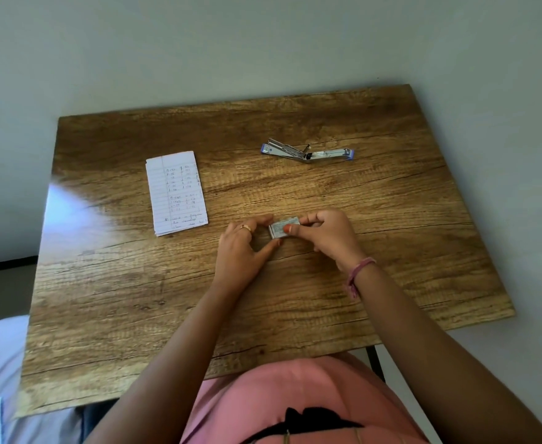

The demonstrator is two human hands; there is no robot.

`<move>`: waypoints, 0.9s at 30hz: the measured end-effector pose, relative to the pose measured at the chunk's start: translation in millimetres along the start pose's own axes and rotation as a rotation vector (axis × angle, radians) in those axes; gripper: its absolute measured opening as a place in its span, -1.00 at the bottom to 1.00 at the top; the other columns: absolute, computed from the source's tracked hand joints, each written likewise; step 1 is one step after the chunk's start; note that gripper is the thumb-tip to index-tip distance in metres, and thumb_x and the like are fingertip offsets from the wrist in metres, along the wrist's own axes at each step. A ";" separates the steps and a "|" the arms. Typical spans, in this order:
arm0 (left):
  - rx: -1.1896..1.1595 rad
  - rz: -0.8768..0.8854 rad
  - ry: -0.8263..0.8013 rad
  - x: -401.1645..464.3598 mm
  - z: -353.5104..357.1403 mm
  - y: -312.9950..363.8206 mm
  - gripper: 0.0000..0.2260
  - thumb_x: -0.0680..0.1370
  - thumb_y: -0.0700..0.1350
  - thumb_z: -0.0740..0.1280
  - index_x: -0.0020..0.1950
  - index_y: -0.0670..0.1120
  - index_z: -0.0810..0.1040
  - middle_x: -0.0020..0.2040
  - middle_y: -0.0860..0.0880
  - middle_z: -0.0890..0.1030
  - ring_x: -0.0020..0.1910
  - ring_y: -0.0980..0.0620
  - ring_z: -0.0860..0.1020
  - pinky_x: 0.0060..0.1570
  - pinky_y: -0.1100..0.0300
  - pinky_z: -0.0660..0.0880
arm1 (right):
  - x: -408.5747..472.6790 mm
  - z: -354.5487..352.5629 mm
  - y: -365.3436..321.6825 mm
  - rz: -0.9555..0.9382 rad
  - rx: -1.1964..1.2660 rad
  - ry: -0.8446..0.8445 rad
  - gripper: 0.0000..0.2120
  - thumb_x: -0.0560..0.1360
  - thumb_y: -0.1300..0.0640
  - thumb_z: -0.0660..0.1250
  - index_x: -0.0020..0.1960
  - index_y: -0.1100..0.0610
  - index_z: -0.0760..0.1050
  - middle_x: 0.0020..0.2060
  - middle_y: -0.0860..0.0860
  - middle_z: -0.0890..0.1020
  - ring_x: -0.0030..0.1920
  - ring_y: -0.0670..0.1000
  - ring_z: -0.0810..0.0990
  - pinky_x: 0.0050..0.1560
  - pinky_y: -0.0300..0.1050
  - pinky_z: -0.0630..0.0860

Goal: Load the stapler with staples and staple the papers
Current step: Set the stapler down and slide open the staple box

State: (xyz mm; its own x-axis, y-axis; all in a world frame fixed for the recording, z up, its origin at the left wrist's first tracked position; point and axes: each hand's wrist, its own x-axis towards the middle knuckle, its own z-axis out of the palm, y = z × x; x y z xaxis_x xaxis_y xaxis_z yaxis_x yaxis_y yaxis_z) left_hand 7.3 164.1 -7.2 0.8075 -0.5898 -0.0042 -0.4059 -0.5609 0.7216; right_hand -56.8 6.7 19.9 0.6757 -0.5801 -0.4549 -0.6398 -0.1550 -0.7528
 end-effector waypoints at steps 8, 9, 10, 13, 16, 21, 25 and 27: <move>0.021 0.023 -0.058 2.3 -10.2 1.8 -0.62 0.45 0.02 0.44 0.25 0.05 0.52 -0.15 0.39 0.33 -0.15 0.22 0.35 -0.10 0.27 0.28 | -9.7 0.6 -2.7 0.107 0.111 -0.049 -0.77 0.40 0.01 0.48 -0.04 0.13 0.60 -0.39 -0.05 0.57 -0.65 -0.16 0.37 -0.63 -0.35 0.29; 0.017 0.022 -0.063 2.8 -10.5 0.6 -0.62 0.45 0.03 0.44 0.26 0.05 0.52 -0.16 0.37 0.34 -0.17 0.24 0.35 -0.13 0.31 0.28 | -10.5 0.7 -2.8 0.122 0.129 -0.048 -0.79 0.40 0.01 0.48 -0.06 0.11 0.59 -0.44 -0.04 0.54 -0.65 -0.16 0.38 -0.64 -0.34 0.27; 0.013 0.019 -0.071 3.2 -11.1 -0.5 -0.61 0.45 0.03 0.44 0.26 0.06 0.53 -0.17 0.35 0.36 -0.19 0.25 0.36 -0.17 0.37 0.27 | -10.9 0.8 -2.5 0.130 0.142 -0.048 -0.81 0.39 0.00 0.49 -0.11 0.08 0.57 -0.46 -0.03 0.53 -0.65 -0.15 0.40 -0.64 -0.33 0.27; -0.011 -0.004 -0.090 3.9 -14.0 -4.0 -0.61 0.44 0.02 0.46 0.25 0.07 0.53 -0.23 0.29 0.39 -0.21 0.28 0.38 -0.23 0.46 0.25 | -12.2 0.1 -1.4 0.125 0.160 -0.037 -0.84 0.38 -0.01 0.49 -0.22 0.01 0.54 -0.46 -0.01 0.54 -0.63 -0.13 0.42 -0.62 -0.31 0.28; -0.022 -0.019 -0.093 3.5 -17.1 -6.9 -0.60 0.43 0.03 0.46 0.25 0.10 0.53 -0.27 0.19 0.42 -0.25 0.24 0.40 -0.28 0.46 0.27 | -12.3 -7.1 0.5 0.135 0.159 -0.031 -0.83 0.39 -0.02 0.49 -0.20 0.01 0.52 -0.44 -0.01 0.54 -0.61 -0.13 0.44 -0.60 -0.32 0.30; -0.039 0.004 -0.116 3.5 -19.5 -9.2 -0.59 0.43 0.04 0.46 0.26 0.11 0.52 -0.27 0.14 0.45 -0.28 0.22 0.39 -0.29 0.39 0.28 | -8.9 -27.3 6.2 0.153 0.118 -0.062 -0.76 0.38 -0.01 0.49 -0.05 0.09 0.57 -0.42 -0.02 0.57 -0.58 -0.14 0.49 -0.60 -0.34 0.33; -0.033 0.041 -0.116 1.2 -20.0 -11.3 -0.60 0.43 0.02 0.46 0.25 0.11 0.52 -0.19 0.25 0.46 -0.17 0.24 0.44 -0.18 0.40 0.35 | -6.1 -34.4 11.4 0.166 0.132 -0.084 -0.74 0.37 0.01 0.50 -0.02 0.11 0.57 -0.41 -0.02 0.59 -0.56 -0.14 0.52 -0.60 -0.34 0.34; -0.030 0.066 -0.106 -0.6 -19.3 -12.7 -0.61 0.43 0.03 0.46 0.24 0.12 0.52 -0.10 0.35 0.45 -0.10 0.28 0.45 -0.11 0.37 0.39 | -5.6 -34.0 11.7 0.165 0.142 -0.088 -0.75 0.37 0.01 0.50 -0.03 0.09 0.55 -0.39 -0.01 0.60 -0.55 -0.14 0.52 -0.60 -0.34 0.34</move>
State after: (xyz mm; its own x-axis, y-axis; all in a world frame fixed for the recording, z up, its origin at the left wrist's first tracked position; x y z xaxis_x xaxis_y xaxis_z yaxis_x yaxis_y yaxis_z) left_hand 20.2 182.8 -3.0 0.7292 -0.6838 -0.0275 -0.4426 -0.5019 0.7431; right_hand -80.5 -19.0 29.7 0.5993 -0.5152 -0.6127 -0.6908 0.0541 -0.7211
